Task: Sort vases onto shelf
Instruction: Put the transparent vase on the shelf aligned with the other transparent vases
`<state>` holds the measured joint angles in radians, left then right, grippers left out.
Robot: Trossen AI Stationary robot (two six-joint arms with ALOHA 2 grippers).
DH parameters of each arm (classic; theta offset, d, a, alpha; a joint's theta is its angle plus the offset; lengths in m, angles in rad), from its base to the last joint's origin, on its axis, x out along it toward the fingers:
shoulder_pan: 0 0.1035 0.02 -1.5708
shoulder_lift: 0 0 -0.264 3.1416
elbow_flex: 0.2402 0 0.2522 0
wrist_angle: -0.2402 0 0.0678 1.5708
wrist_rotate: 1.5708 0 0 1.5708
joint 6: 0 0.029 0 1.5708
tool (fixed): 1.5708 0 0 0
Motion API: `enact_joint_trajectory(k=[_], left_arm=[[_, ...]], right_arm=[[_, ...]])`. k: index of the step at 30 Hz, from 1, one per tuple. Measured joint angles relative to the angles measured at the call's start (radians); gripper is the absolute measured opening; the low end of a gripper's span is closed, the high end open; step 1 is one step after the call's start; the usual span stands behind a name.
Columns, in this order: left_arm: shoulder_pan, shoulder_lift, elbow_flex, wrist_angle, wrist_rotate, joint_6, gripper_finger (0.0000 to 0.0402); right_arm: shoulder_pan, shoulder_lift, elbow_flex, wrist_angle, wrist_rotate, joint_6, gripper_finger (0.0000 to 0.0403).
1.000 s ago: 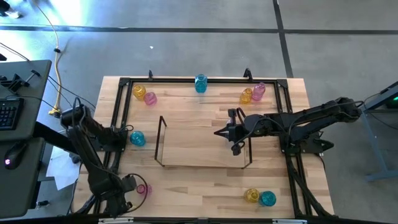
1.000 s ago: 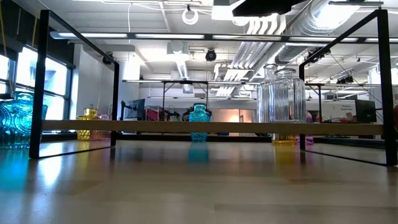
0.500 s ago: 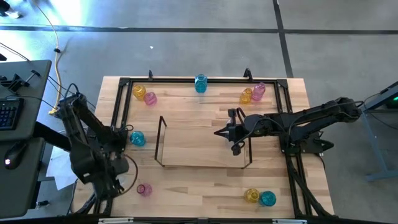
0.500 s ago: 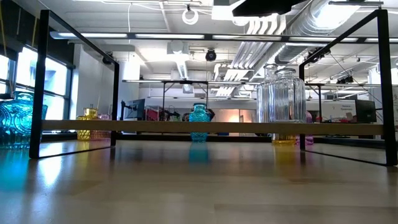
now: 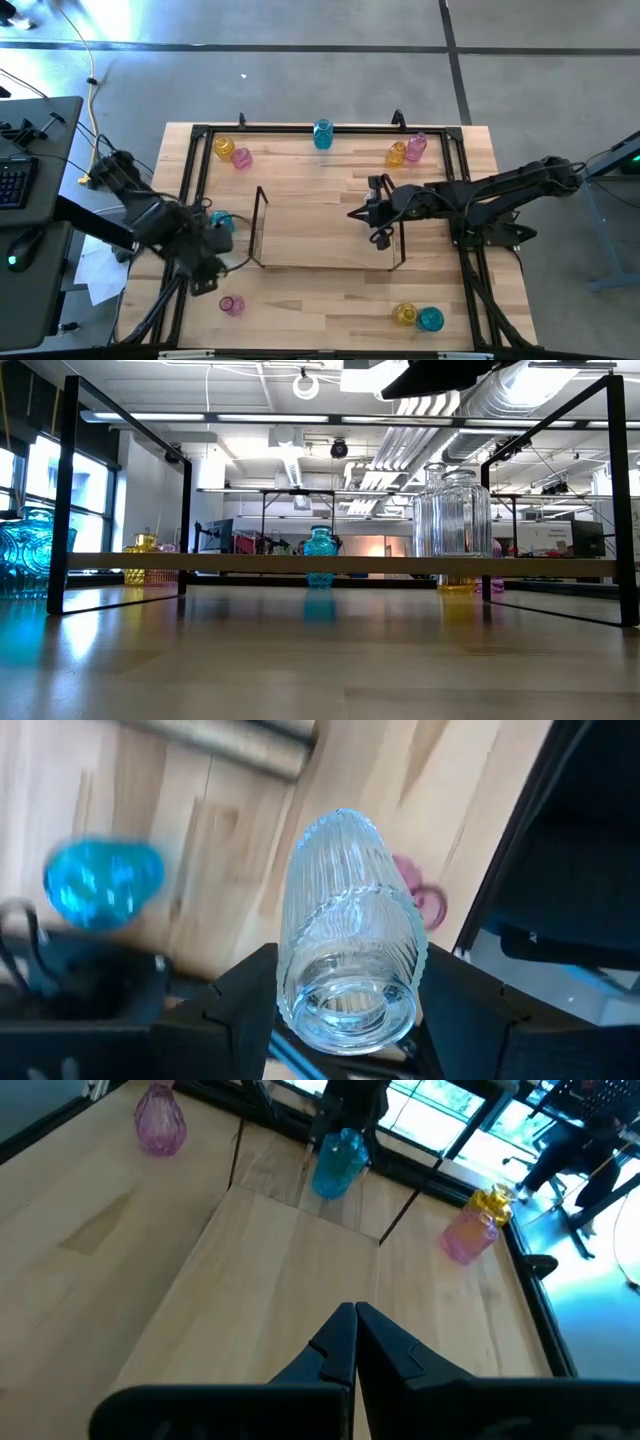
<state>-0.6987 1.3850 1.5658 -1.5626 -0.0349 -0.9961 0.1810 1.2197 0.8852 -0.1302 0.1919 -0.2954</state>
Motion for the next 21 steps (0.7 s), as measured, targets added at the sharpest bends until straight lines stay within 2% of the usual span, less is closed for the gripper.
enact_joint_trajectory(k=[6, 15, 21], left_arm=[[0.121, 0.117, 0.156, -0.002, 0.027, 0.252, 0.0196], [0.223, 0.354, 0.388, -0.004, 0.112, 0.538, 0.0196], [0.3, 0.455, 0.483, -0.009, 0.113, 0.67, 0.0196]], right_arm=[[0.014, -0.045, 0.0, -0.042, 0.002, 0.034, 0.0], [0.071, -0.135, 0.0, -0.129, 0.005, 0.105, 0.0], [0.133, -0.183, 0.0, -0.212, 0.091, 0.154, 0.0]])
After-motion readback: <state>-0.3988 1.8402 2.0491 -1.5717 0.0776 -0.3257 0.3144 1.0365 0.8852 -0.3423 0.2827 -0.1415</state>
